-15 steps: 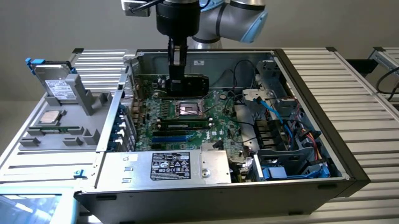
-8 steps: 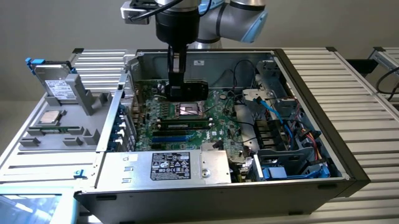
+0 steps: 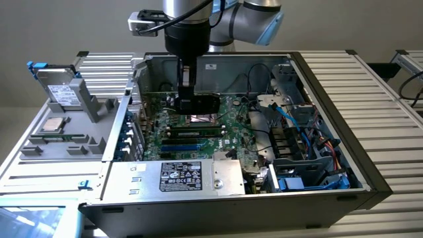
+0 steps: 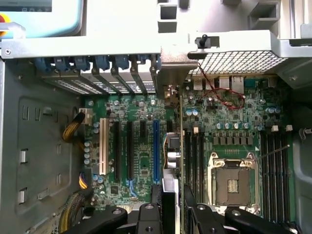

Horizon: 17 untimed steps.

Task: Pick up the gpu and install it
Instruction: 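Insert the gpu into the slot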

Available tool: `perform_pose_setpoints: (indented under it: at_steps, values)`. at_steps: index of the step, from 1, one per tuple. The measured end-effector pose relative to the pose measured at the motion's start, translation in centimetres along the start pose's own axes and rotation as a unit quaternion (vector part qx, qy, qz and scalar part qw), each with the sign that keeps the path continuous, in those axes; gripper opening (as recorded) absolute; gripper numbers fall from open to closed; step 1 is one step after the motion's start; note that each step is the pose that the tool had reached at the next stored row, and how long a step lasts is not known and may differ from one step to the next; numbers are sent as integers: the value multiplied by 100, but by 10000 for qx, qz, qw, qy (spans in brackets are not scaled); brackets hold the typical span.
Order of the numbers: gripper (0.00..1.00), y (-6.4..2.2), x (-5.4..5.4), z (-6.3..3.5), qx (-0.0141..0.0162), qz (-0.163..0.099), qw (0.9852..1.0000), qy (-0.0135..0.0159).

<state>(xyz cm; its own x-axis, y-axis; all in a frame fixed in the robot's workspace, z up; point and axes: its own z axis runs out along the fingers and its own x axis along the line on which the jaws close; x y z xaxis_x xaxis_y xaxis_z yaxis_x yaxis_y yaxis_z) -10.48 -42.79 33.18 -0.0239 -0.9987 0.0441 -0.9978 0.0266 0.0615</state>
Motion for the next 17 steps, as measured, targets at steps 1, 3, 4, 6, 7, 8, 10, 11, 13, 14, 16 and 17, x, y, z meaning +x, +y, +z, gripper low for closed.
perform_pose_setpoints:
  at_steps: [1,3,4,6,7,8,10,11,13,14,16,17]
  values:
    - [28,9,17,15,7,1,10000,0]
    - [28,25,53,46,21,1,10000,-2]
    - [28,33,71,62,27,2,10000,-4]
    - [28,39,104,97,35,1,10000,-7]
    - [28,39,118,116,37,1,10000,-10]
    - [28,38,132,135,39,1,10000,-13]
    - [28,35,160,172,38,1,10000,-23]
    - [28,33,175,191,38,0,10000,-29]
    - [28,30,197,228,38,-1,10000,-47]
    - [28,29,207,249,38,-1,10000,-55]
    - [28,26,222,284,38,-2,10000,-62]
    - [28,25,227,303,38,-2,10000,-63]
